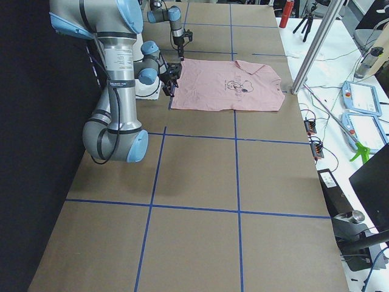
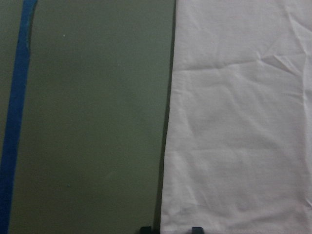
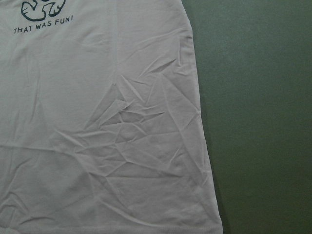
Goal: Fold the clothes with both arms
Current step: 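Grasp the hem corners with both grippers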
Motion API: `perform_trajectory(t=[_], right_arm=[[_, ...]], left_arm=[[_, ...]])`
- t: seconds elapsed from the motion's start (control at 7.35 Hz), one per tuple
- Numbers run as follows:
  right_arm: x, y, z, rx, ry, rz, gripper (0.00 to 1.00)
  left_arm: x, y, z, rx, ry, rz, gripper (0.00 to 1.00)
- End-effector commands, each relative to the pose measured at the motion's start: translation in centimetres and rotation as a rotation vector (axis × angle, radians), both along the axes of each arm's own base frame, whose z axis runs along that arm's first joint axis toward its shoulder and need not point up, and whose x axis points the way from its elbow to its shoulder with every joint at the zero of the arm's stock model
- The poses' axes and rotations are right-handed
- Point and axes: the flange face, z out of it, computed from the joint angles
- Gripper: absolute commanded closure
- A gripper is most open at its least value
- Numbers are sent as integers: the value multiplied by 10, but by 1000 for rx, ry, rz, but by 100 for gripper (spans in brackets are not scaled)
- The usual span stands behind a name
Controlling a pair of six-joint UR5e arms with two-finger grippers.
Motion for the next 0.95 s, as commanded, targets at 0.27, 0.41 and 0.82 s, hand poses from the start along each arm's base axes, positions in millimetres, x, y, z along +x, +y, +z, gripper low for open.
perform_trajectory(t=[0.27,0.41,0.82], right_arm=[[-21,0,27,-68,37,65,23],[-24,0,32,-84,43,84,27],[-51,9,57,-76,103,77,30]], left_arm=[[-2,0,-7,1,14,-4,100],[-2,0,-8,2,16,-4,100],[-2,0,-9,2,20,-2,100]])
